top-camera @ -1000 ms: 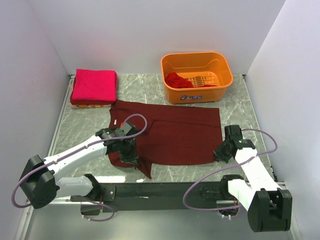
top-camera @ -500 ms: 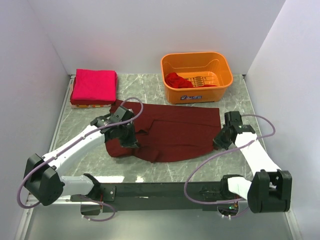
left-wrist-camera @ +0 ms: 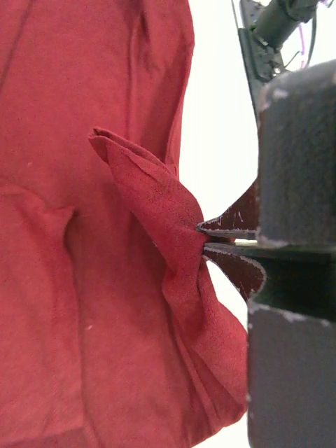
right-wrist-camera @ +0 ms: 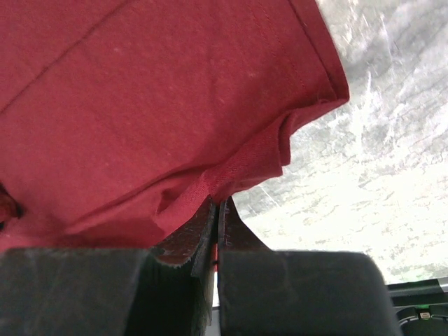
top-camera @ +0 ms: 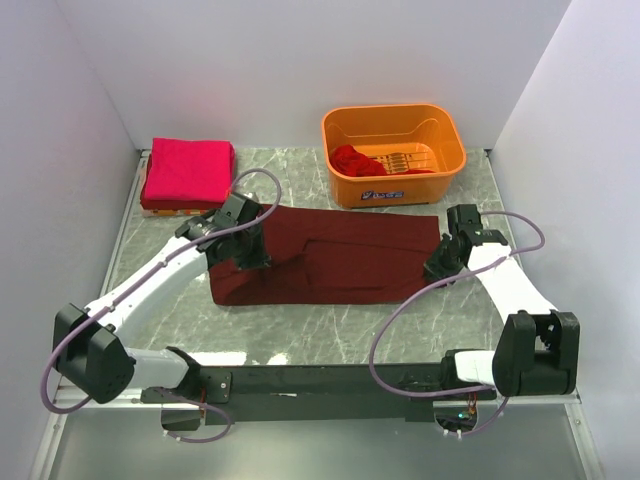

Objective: Fold and stack the t-shirts
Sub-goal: Fold the tshirt

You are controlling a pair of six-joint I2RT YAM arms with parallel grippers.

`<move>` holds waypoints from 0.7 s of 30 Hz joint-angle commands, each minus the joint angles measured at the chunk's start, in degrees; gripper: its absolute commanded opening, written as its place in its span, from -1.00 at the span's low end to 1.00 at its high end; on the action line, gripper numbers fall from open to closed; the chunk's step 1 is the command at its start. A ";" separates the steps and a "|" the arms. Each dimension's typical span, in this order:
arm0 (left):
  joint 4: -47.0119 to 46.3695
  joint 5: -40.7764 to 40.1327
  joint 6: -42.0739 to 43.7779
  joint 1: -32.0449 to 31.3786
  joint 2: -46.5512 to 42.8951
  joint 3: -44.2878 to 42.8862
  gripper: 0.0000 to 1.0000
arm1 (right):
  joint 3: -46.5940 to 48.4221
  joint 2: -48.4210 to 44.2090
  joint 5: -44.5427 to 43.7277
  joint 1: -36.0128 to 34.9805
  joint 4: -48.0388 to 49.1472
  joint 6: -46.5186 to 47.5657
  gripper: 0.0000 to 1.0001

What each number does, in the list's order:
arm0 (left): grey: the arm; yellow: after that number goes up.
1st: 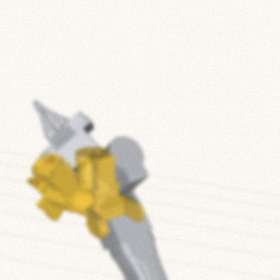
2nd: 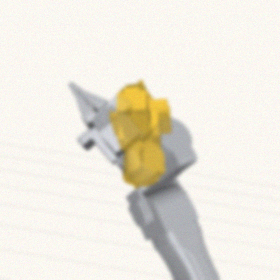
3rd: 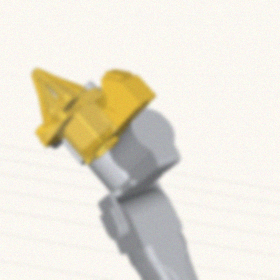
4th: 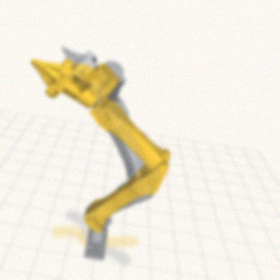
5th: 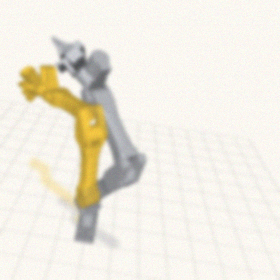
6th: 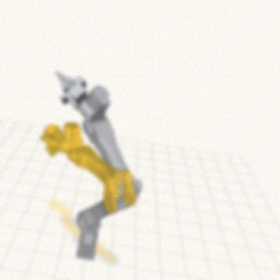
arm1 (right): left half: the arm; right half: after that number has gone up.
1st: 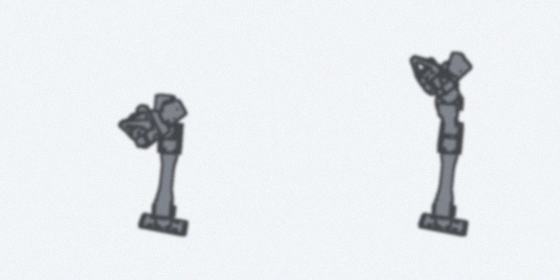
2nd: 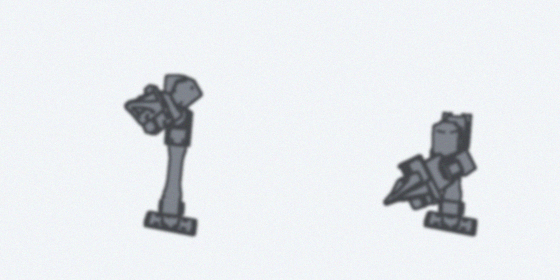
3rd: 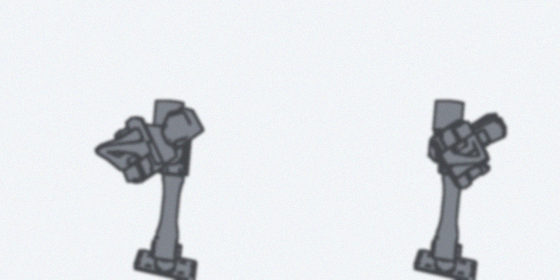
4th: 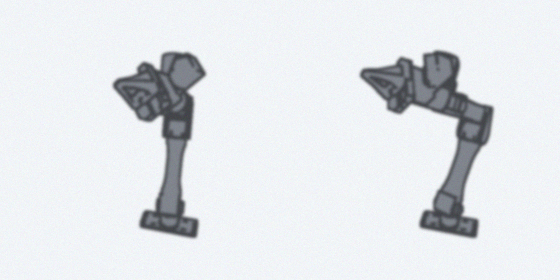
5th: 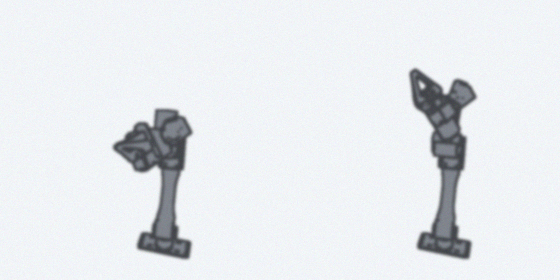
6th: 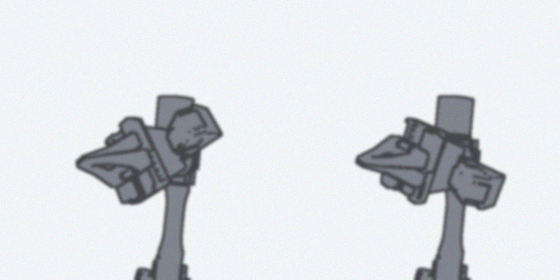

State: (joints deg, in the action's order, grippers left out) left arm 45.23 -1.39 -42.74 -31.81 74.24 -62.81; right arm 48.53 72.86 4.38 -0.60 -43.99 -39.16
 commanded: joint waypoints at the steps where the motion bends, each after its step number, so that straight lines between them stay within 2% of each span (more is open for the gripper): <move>1: -2.60 -3.36 3.10 1.14 -0.58 -3.02 -0.99 | 4.54 0.62 0.01 0.34 0.04 0.84 -1.00; 13: -14.38 -5.91 8.37 3.86 2.57 -4.25 -0.99 | 8.60 5.18 0.19 0.34 3.38 0.13 -1.00; 21: -18.95 -9.24 12.94 4.30 8.55 -6.97 -0.99 | 8.86 7.03 -0.43 0.34 6.01 -0.31 -1.00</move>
State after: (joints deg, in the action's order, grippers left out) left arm 30.70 -7.77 -33.43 -27.92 81.56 -66.52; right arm 54.78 79.72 4.40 -0.60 -40.93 -39.31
